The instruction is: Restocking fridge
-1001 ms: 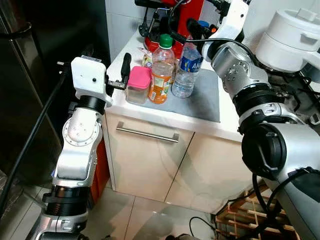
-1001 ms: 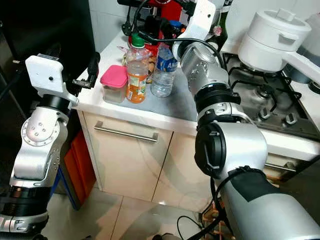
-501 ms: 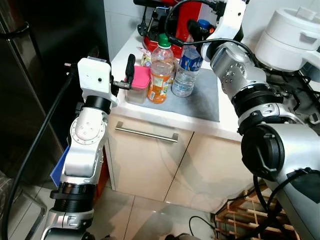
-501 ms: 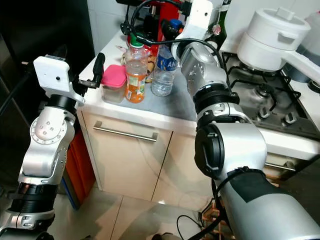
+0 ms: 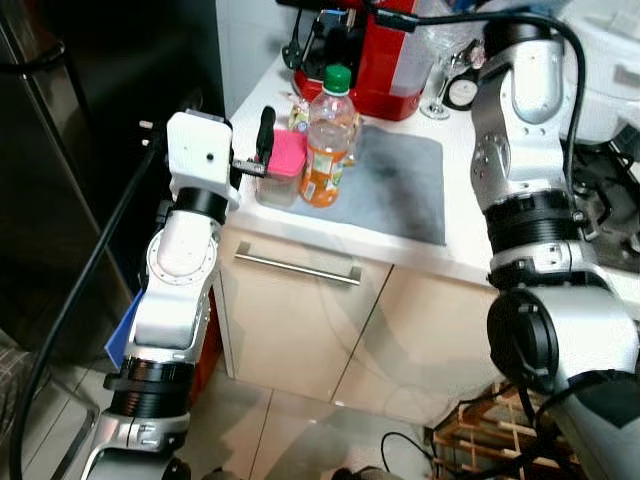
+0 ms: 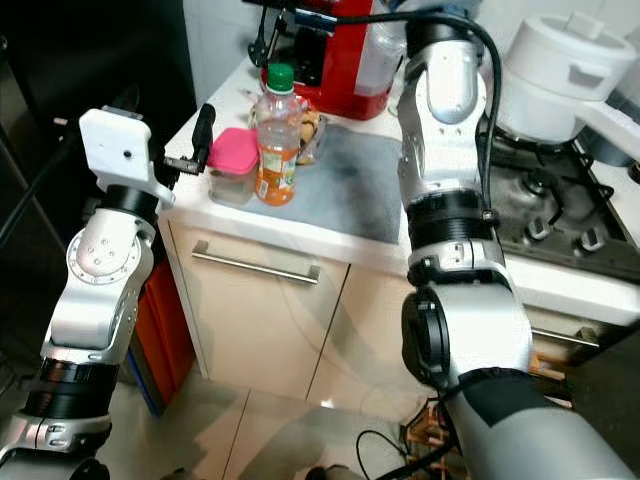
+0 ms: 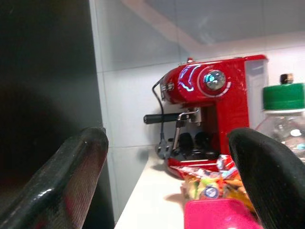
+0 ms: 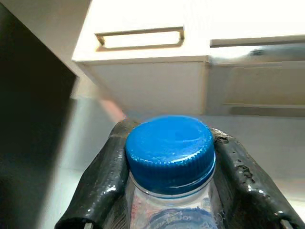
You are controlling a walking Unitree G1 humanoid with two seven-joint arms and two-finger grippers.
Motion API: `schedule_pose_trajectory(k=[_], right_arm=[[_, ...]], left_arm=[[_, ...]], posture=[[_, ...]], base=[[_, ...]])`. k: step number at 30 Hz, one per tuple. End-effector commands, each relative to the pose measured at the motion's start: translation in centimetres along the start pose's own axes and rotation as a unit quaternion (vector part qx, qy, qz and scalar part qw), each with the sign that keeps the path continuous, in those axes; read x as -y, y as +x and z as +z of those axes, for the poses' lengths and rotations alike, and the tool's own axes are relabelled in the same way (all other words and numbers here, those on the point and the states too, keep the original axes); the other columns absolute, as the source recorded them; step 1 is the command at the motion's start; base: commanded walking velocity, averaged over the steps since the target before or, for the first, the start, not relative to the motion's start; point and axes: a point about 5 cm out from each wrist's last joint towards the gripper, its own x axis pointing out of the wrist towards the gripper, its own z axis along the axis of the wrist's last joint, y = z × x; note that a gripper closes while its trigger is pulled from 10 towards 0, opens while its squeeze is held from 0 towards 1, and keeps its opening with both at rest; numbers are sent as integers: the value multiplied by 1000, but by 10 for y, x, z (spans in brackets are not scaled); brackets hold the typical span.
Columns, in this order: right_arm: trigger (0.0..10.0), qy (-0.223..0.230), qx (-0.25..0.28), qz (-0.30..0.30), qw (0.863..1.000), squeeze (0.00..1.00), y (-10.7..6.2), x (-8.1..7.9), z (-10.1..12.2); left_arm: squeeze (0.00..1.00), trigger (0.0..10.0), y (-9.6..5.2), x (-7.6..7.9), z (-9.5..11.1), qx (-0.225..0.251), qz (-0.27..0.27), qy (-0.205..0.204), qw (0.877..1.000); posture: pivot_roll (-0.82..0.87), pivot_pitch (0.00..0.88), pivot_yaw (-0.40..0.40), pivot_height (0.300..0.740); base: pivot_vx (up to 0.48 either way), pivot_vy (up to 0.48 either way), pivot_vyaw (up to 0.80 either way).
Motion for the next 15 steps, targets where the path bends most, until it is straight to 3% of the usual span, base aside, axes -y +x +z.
schedule_pose_trajectory(k=[1, 6, 15], right_arm=[[0, -40, 34, -12, 999, 0, -3, 3, 9], [0, -122, 61, -39, 990, 0, -21, 10, 14], [0, -151, 52, -64, 985, 0, -32, 15, 11]], left_arm=[[0, 10000, 4, 7, 9, 15, -14, -3, 1000], [0, 10000, 4, 7, 8, 11, -12, -10, 1000], [0, 10000, 6, 7, 9, 13, -20, -11, 1000]], posture=[[23, 0, -92, 740], [18, 0, -91, 740], [3, 0, -79, 740]], base=[[-289, 0, 0], [-362, 0, 0], [-398, 0, 0]])
